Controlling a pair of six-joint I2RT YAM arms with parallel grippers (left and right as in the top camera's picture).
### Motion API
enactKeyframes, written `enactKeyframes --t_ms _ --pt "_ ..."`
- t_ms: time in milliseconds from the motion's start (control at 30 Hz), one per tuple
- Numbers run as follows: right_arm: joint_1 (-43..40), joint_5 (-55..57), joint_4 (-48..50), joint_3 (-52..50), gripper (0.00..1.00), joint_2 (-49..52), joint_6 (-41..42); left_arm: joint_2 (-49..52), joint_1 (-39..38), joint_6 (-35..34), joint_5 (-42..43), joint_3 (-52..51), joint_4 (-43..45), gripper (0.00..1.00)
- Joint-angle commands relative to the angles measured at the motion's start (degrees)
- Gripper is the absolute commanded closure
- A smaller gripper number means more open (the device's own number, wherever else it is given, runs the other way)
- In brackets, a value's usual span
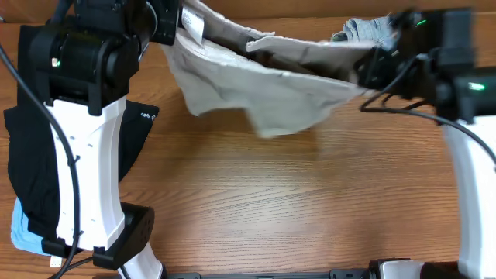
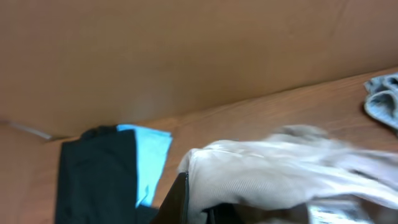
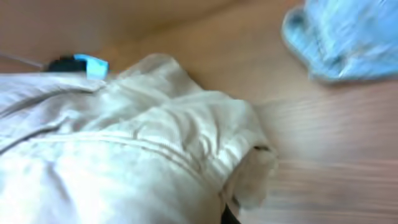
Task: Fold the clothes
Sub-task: 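Swing the held shorts toward the viewer and lay them flat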
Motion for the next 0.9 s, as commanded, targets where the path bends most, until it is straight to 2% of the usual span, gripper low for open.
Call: enactKeyframes --t_ms 0,133,367,633,867 --pt "-1.60 6.54 -4.83 11.82 0.96 -2.27 -7.48 -4.66 0.72 1.49 -9.14 2.01 -1.18 0.96" --pt "-3.19 8.92 -11.04 21.84 0.96 -2.27 -8.90 -8.35 0.72 1.49 -16.26 2.01 -2.40 0.96" --pt "-3.82 8.90 -17.99 31.39 0.96 -2.49 -9.07 -16.63 0.61 1.49 -16.04 2.01 -2.36 0.96" --pt "-3.82 9.31 -22.64 33.62 0.96 -8.59 -8.55 -23.93 0.61 1.46 -16.17 2.01 -3.50 0.96" --pt "-3.82 9.27 -25.20 33.62 0.96 -18.32 -6.62 -29.44 0.61 -1.64 -13.77 2.01 -9.35 0.96"
